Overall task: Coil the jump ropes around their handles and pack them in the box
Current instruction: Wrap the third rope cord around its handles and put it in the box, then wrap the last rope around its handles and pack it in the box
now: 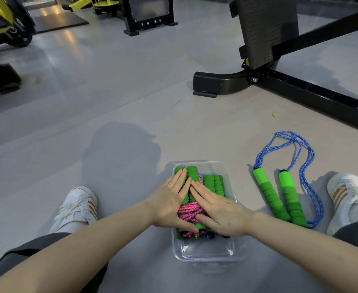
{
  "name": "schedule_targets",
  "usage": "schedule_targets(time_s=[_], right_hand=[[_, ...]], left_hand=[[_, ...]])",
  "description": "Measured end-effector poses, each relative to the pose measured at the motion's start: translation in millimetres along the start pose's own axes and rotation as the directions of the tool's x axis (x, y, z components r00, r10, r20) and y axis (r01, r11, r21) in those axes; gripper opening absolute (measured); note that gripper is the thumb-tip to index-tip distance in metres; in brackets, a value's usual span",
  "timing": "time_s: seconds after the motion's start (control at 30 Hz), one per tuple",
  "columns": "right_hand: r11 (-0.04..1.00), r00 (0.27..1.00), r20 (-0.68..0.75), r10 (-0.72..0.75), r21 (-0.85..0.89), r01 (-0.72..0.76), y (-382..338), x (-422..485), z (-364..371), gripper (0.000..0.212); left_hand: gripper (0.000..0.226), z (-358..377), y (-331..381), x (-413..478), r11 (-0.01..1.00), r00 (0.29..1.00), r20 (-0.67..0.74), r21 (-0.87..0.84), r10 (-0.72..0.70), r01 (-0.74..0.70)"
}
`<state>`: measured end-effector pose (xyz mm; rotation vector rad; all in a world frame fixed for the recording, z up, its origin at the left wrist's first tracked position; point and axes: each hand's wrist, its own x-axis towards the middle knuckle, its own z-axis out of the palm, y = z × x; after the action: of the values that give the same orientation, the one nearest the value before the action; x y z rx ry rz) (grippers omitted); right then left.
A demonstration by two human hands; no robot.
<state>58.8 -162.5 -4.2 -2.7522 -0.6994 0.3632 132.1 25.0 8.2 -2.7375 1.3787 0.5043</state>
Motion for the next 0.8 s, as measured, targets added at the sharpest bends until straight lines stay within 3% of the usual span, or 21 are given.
schedule_targets(time_s=[0.17,0.3,0.47,0.57,0.67,0.8], right_hand=[[0.999,0.999,-0.02,0.04,0.006,-0.04,-6,4,5,0.079],[0.995,0.995,0.006,0.096,0.04,-0.096,-9,10,8,0.088],[0.977,0.983,0.013,0.183,-0.118,-0.18,-19,18,-8,0.1],[0.97,0.978,0.038,0.206,-0.136,-0.2,-23,16,-13,0.095],[0.98,0.985,0.046,0.168,-0.12,-0.161,-20,8,-15,0.094],[0.991,0.997,0.023,0.069,-0.119,-0.066,-13,-2,-19,0.094]], left_hand=[[0.134,-1,6,-3,0.998,0.998,0.024,0.034,-0.059,0.058],[0.137,-3,10,2,0.992,0.996,0.053,0.103,-0.078,0.072],[0.135,-18,17,5,0.962,0.99,0.049,0.247,-0.132,0.116],[0.131,-19,22,1,0.964,0.985,0.054,0.219,-0.165,0.15],[0.133,-16,26,-3,0.965,0.987,0.012,0.211,-0.163,0.157],[0.136,-11,28,4,0.981,0.993,-0.112,0.18,-0.047,0.067]])
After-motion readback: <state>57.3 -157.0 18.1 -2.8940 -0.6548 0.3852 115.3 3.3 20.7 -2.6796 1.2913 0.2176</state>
